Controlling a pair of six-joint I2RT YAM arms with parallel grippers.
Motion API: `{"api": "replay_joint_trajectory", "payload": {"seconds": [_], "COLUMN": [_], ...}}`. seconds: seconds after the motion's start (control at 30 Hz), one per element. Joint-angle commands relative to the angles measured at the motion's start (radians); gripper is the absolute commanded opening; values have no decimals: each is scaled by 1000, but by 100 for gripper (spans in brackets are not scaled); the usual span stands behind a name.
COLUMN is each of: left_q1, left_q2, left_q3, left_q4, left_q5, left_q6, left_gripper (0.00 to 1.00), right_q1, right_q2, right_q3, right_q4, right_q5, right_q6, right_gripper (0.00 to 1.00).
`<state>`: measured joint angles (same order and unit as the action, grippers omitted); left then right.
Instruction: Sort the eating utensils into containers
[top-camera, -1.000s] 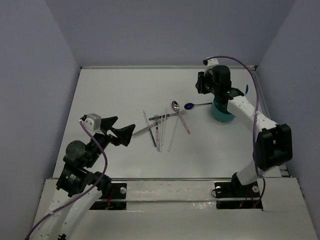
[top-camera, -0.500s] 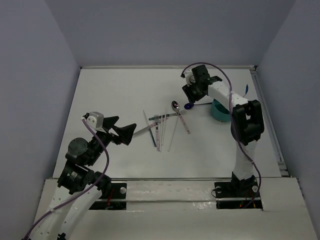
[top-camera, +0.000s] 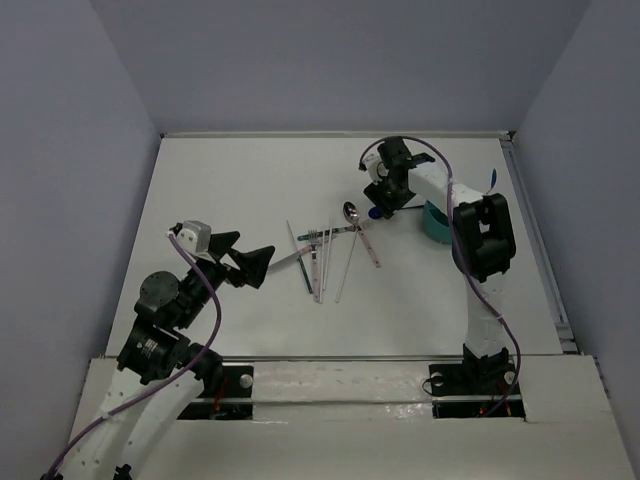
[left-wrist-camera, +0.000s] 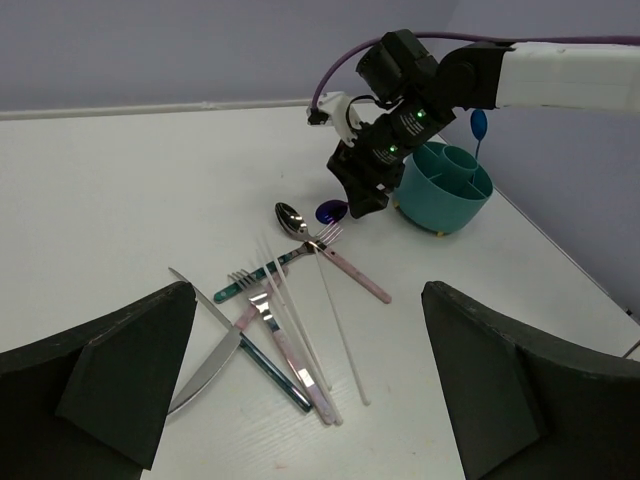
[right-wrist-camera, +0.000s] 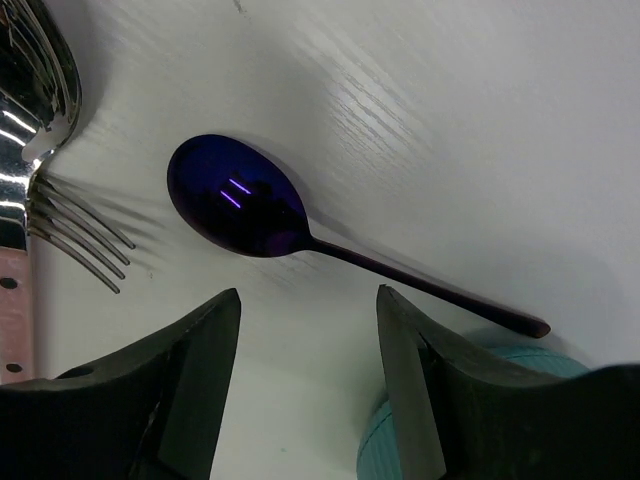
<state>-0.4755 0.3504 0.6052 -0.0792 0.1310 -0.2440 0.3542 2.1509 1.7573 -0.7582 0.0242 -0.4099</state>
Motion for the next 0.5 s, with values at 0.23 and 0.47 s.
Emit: {"api": "replay_joint_trajectory", "payload": {"seconds": [0.23, 0.47], "left_q1": [5, 5], "left_q2": [9, 10], "left_q3": [39, 39], "left_q4": [59, 59], "left_q5": [15, 15], "left_q6": [9, 9], "left_gripper": [99, 99], "right_q1": [2, 2], "right_q2": [47, 101], "right_q3": [45, 97], "right_q4": [48, 83], "right_q5": [74, 48], "right_q6": [-84, -102], "right_gripper": [59, 57]}}
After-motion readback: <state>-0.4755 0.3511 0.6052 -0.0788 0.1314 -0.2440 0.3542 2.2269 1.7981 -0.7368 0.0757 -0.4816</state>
